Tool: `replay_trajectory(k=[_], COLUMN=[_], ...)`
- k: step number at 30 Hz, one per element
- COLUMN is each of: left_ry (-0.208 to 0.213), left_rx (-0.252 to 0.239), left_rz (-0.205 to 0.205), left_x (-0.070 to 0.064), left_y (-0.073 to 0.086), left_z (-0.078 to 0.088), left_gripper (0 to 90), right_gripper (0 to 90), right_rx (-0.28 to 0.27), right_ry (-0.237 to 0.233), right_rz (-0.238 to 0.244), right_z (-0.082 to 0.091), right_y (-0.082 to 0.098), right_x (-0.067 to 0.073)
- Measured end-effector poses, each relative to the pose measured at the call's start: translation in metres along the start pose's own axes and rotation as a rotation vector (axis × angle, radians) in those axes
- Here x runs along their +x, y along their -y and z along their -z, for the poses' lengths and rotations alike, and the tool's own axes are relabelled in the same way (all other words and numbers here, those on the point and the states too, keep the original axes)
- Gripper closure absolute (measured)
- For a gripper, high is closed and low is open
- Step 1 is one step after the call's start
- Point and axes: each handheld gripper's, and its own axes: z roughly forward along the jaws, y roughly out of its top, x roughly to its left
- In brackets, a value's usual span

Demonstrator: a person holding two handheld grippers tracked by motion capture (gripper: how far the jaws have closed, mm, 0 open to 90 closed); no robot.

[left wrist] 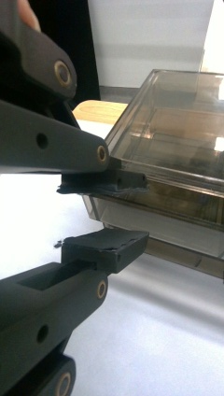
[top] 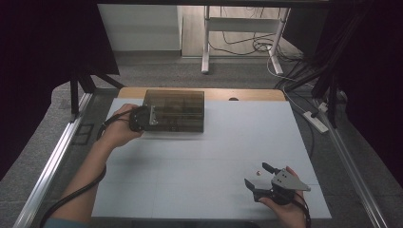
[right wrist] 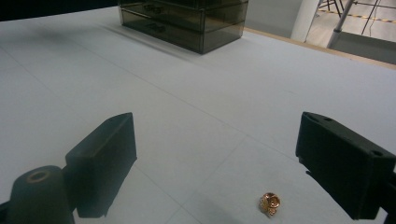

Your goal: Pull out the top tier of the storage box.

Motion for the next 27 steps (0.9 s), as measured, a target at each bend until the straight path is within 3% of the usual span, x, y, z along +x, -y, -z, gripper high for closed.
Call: replay_trajectory(k=[21,27], left_ry=[0.081,0.102], left_rx=[0.062,0.08], left_rz=[-0.068,-0.108], left_x=[0.011,0.014], left_y=[-0.013,-0.016], left_z=[-0.006,-0.006], left_gripper=[77.9,79.4], right_gripper=[12.0,12.0], right_rx=[0.0,-0.001], right_ry=[-0.002,-0.002], right_rz=[0.001,0.001], right_z=[0.0,0.001], right_y=[0.0,0.0], right_x=[0.0,-0.001])
